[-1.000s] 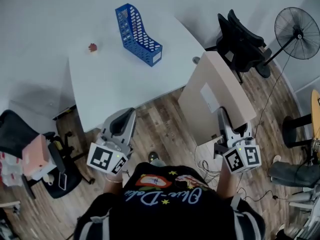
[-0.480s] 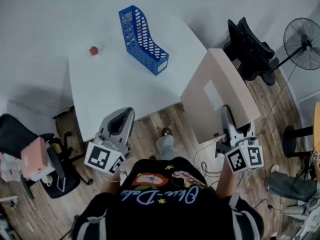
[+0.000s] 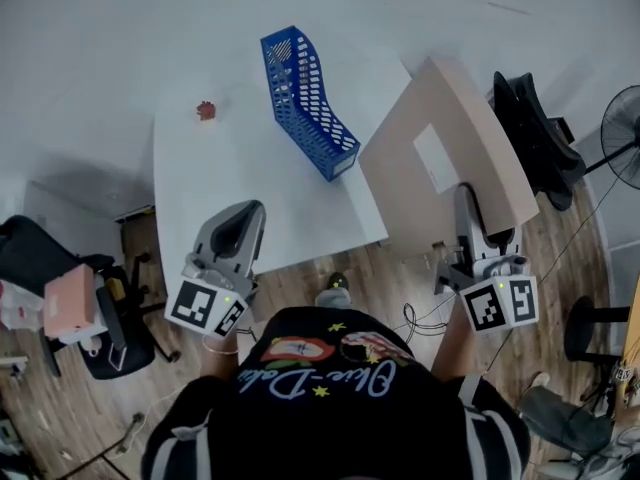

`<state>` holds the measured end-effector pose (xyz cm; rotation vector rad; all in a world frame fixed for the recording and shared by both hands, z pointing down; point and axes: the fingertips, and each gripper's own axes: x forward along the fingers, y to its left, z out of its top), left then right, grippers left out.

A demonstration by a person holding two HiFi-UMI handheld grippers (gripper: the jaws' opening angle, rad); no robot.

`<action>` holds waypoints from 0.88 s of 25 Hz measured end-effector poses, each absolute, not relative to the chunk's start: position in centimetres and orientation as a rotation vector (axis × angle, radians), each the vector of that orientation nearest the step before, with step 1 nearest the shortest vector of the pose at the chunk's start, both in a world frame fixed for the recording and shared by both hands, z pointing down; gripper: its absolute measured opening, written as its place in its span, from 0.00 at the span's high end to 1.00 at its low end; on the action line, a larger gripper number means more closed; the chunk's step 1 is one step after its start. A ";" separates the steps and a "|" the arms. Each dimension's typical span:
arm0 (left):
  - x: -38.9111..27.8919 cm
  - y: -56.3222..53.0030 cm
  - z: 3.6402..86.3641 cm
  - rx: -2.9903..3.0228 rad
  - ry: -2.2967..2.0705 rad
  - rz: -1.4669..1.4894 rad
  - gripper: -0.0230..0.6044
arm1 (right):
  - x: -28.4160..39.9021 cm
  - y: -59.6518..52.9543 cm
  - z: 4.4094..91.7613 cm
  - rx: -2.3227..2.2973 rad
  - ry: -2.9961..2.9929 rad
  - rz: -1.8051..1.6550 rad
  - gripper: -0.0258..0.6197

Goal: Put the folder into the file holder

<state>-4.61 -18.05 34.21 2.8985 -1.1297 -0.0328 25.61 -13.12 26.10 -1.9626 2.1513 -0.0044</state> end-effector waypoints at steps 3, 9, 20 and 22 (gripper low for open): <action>-4.5 -19.4 34.3 2.874 -1.183 -0.024 0.96 | 25.1 -16.2 25.1 -1.870 2.192 0.010 0.56; -4.8 -21.7 34.2 2.821 -1.312 -0.015 0.96 | 23.6 -21.6 24.0 -1.707 2.275 0.030 0.56; -4.3 -23.7 35.3 2.770 -1.394 0.014 0.96 | 21.9 -27.3 24.5 -1.564 2.351 0.010 0.56; -4.5 -23.8 35.5 2.771 -1.390 0.025 0.96 | 21.6 -27.7 24.8 -1.568 2.351 0.007 0.56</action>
